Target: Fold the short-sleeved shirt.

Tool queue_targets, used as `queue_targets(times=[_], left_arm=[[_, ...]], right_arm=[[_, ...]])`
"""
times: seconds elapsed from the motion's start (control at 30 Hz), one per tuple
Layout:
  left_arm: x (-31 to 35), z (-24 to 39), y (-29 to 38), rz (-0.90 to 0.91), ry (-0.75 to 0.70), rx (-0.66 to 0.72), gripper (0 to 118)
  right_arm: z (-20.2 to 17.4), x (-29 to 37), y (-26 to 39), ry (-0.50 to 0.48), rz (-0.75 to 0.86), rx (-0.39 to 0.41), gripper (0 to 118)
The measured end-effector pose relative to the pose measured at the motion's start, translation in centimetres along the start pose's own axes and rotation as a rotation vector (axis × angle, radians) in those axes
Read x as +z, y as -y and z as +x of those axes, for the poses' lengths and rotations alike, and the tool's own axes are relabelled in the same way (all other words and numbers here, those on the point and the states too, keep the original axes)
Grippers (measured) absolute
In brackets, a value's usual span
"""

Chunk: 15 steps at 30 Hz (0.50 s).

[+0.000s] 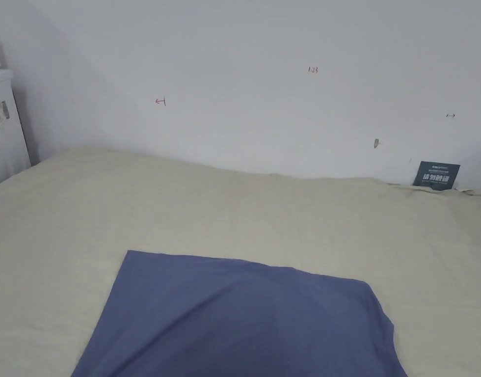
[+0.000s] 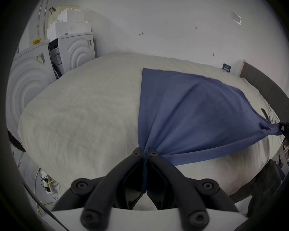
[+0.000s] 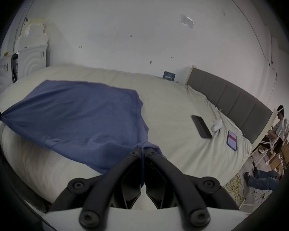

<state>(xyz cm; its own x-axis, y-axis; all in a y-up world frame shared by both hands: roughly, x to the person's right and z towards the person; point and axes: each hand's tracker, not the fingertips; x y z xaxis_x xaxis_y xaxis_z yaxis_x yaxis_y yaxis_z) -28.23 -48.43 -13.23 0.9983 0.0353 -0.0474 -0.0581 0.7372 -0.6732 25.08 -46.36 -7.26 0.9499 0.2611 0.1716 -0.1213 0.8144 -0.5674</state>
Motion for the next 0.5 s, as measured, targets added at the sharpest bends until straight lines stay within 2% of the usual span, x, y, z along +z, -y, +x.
queue_targets(times=[0.17,0.2,0.23,0.5], left_arm=[[-1.2,-0.2,0.7,-0.049,-0.011,-0.019,0],[-1.6,-0.1,0.9,-0.058,-0.016,-0.025,0],[-1.8,-0.1,0.9,-0.061,-0.018,-0.025,0],[-3.1,0.3,0.8,-0.105,-0.021,-0.036,0]], right_arm=[[-0.3,-0.9,0.7,-0.001,-0.050,-0.004,0],[-0.6,-1.4,0.8,-0.009,-0.083,0.037,0],[-0.8,-1.8,0.9,-0.014,-0.091,0.044,0],[-1.1,-4.7,1.3,-0.072,-0.180,0.049,3]])
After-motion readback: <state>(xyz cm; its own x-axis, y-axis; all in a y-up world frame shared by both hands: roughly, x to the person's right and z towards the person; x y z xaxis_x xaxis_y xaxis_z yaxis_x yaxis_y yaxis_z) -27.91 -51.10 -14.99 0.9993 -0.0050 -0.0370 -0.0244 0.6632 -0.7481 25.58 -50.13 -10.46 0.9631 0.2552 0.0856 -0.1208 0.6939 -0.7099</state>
